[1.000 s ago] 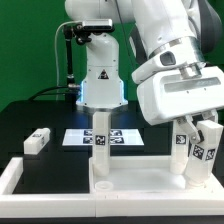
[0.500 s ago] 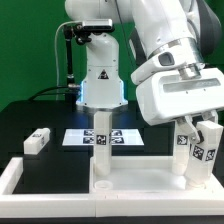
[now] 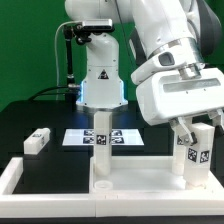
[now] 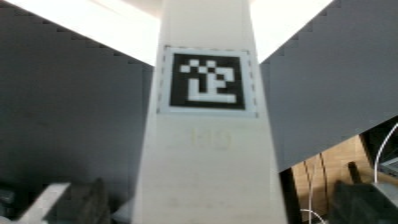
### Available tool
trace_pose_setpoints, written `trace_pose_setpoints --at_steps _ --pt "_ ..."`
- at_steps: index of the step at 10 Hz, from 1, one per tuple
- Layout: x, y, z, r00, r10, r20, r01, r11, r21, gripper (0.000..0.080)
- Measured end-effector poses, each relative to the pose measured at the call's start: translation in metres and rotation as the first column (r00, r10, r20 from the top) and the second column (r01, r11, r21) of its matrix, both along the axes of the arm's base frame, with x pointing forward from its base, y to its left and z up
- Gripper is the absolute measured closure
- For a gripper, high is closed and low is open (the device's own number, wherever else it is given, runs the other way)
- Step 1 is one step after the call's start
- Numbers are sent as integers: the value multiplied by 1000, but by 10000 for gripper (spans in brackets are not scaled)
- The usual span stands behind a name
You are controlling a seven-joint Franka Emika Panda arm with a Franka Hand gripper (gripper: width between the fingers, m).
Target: Assemble desk
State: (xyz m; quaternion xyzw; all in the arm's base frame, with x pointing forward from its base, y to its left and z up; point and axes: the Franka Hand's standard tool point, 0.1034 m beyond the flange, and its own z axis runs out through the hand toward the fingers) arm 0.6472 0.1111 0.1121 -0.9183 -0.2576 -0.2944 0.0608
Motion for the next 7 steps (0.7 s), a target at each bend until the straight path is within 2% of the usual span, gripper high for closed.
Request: trace_pose_setpoints --at_steps 2,7 --pt "0 0 0 1000 0 0 0 1000 0 151" --pt "0 0 0 1000 0 0 0 1000 0 150"
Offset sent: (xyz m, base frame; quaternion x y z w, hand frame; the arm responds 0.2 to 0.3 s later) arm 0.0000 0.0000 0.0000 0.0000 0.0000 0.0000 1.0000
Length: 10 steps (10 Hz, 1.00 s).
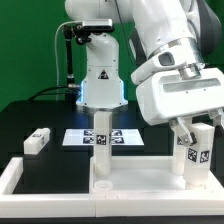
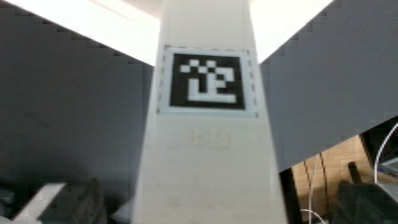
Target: Assemble desk
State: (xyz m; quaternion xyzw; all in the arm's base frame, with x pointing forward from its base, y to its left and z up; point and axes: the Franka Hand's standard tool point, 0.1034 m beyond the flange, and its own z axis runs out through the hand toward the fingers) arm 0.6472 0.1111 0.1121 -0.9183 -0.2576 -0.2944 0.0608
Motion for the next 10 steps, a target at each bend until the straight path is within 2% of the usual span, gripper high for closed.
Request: trace_pose_setpoints --at_steps 1,2,3,4,6,8,9,10 --pt "0 0 1 1000 0 -3 0 1000 1 150" --pt "-1 1 10 1000 7 -26 -7 1000 -3 150" --pt "1 -1 28 999 18 -30 -18 1000 -17 150" --pt "2 -2 38 999 21 -26 -22 999 -24 150" --pt "4 -3 44 999 23 -26 -24 999 -27 150" --pt "1 0 42 998 25 -49 -27 999 -23 150" --pt "-4 8 41 992 -9 -127 10 1000 7 150" --pt "-4 22 48 973 -53 -223 57 998 12 150"
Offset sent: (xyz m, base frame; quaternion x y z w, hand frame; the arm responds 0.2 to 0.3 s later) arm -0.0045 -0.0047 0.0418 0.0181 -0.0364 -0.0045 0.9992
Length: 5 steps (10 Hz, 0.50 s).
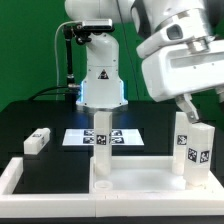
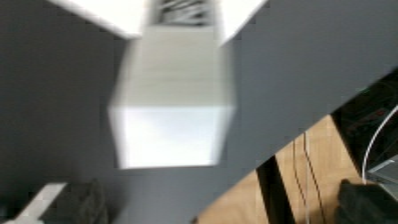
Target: Assemble desk
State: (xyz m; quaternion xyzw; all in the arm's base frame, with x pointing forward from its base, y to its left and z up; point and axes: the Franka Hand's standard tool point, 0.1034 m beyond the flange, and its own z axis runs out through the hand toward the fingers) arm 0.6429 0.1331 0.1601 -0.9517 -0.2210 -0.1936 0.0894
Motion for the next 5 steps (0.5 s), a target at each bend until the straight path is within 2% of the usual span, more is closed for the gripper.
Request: trace_pose_setpoints --at_steps 1,2,4,5 --pt "-3 7 1 999 -22 -45 21 1000 -23 150" --pt "-11 6 -5 993 -28 -115 23 999 -47 150" --pt "-25 -7 -16 971 -28 -236 10 997 -79 150" --pt "-29 -12 -15 953 -39 -300 13 996 -88 150"
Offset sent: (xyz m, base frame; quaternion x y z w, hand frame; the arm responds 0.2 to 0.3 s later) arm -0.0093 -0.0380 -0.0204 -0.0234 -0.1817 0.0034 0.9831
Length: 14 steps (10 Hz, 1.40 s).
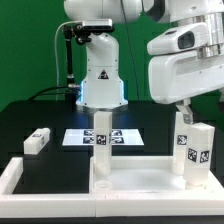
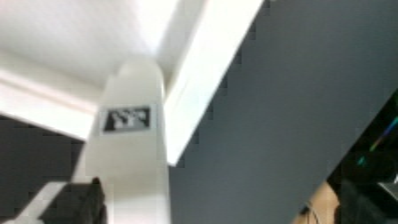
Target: Assemble desk
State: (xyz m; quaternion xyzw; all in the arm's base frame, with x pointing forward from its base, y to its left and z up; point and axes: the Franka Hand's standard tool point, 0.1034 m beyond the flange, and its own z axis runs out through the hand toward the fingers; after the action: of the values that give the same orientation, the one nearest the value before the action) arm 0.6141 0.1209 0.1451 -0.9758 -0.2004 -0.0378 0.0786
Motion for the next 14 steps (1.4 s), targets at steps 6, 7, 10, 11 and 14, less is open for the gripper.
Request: trace_pose_setpoints --at_steps 6,7,10,11,14 --pt "-1 -3 5 998 -25 -65 25 1000 -7 150" --pt "-1 -6 5 997 -23 -69 22 1000 -14 150" --pt "10 -25 2 997 -28 -71 24 999 -47 150" --pt "10 -22 -5 997 -27 -73 24 999 -43 150" --pt "19 -26 -16 997 -37 -71 35 999 -34 150"
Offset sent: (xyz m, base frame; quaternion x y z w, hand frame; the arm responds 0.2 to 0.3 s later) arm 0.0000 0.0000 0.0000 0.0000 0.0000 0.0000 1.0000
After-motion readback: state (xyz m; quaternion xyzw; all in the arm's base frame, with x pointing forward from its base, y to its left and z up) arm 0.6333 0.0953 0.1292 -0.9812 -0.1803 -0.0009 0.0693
